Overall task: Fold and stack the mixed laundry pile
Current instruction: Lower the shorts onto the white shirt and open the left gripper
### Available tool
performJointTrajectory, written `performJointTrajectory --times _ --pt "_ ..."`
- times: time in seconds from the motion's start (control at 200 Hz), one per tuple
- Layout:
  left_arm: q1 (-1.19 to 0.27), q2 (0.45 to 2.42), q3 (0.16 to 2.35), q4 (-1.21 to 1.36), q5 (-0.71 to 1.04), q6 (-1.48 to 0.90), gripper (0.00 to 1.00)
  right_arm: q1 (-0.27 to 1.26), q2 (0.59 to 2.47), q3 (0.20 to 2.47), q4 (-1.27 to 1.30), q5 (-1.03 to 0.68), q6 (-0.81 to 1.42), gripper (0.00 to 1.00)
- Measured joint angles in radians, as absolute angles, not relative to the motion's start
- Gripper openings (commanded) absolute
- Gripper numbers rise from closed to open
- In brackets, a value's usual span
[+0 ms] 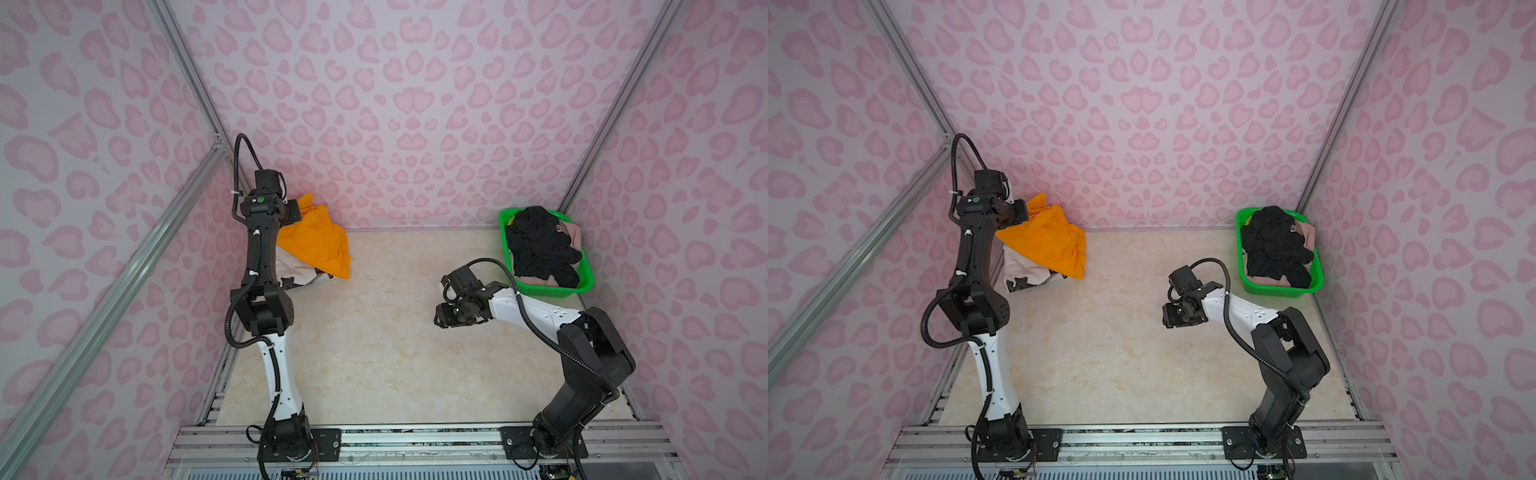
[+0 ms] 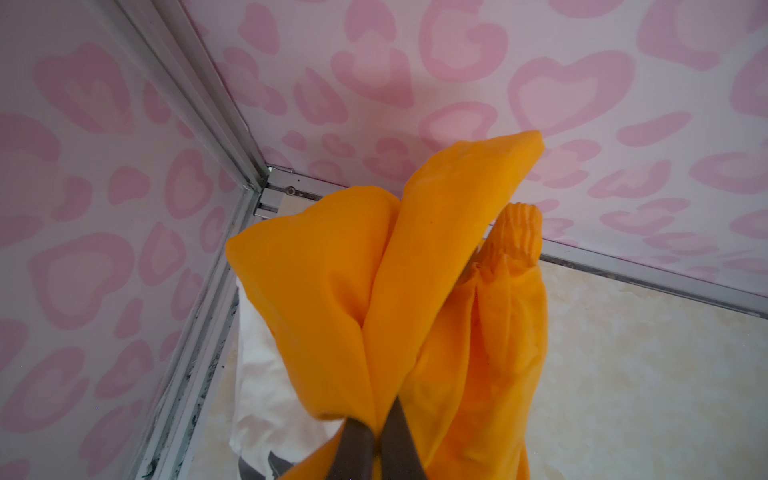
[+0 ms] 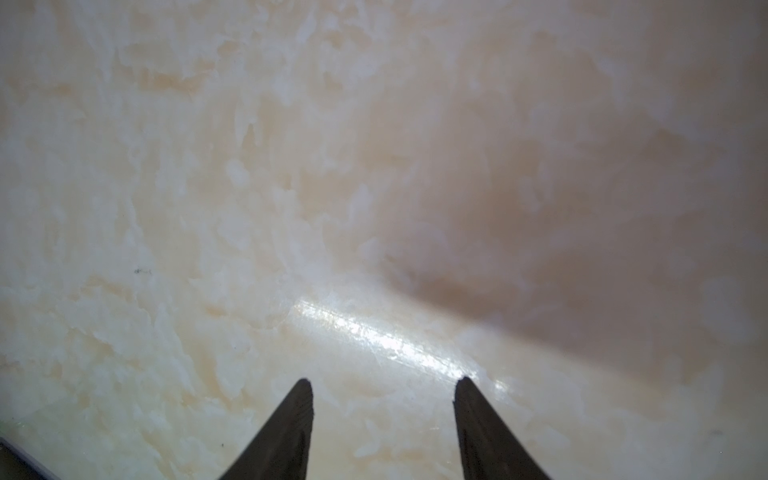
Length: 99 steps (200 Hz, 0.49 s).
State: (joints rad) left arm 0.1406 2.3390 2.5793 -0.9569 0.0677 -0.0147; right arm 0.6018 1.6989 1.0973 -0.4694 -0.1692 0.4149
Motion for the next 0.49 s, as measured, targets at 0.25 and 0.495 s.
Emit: performJointTrajectory --times 0.25,0.495 --pt "0.184 2.302 2.393 -0.913 -0.101 -0.003 0.32 0.605 1.701 1.098 -0.468 -0.165 0.415 0.56" --pt "0.184 2.300 2.389 -0.902 -0.270 -0.034 0.77 0.606 1.700 1.108 -0.475 -0.164 0.413 0.56"
